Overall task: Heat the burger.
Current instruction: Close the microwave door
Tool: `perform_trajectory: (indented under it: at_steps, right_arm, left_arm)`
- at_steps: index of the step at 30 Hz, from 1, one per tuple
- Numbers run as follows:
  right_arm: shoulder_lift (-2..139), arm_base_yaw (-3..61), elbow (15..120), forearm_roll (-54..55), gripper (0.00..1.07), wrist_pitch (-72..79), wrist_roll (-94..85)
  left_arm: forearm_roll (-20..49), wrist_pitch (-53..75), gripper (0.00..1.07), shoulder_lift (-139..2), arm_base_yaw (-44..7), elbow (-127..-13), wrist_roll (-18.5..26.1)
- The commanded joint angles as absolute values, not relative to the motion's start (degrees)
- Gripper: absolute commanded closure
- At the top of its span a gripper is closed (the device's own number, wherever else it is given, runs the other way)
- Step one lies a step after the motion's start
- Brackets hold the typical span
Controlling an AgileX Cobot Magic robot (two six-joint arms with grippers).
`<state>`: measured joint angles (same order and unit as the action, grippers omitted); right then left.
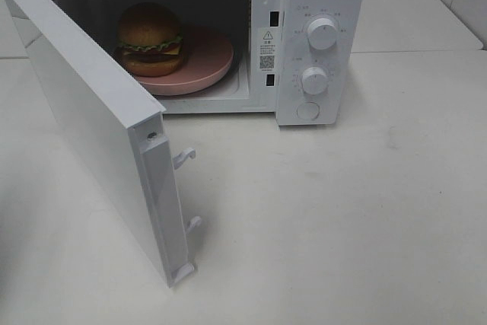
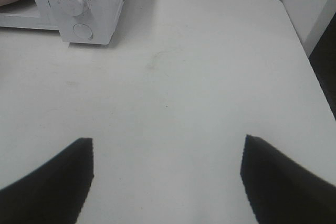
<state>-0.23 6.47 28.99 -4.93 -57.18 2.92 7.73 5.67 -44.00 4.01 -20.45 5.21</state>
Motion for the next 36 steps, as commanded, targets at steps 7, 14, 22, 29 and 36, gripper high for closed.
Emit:
perform_trajectory:
  at_steps: [7,14,22,29,36]
  right_arm:
    - [-2.01,6.07,28.76,-4.87,0.32,-56.95,2.81]
    - [-2.01,6.07,28.76,-4.87,0.32,-56.95,2.81]
    - [-2.01,6.07,28.76,-4.87,0.32,-56.95,2.81]
    - [-2.01,6.07,28.76,-4.87,0.32,-56.95,2.81]
    - [-2.01,6.07,28.76,-4.87,0.32,-56.95,2.81]
  left_arm:
    - [6.82,-14.84,1.07,-55.58,3.95,-19.42,4.76]
    - [-0.40,-25.44,1.07,-63.20,3.95,-19.42,3.04]
    - [-24.35,-40.91,1.07,-72.77,3.95,-19.42,-11.40]
    - [-38.50,-55.29,1.07,-81.19,3.95,-19.42,-17.48]
    - [-34.55,-56.55,1.07,-86.23,-3.55,-20.68,-16.10]
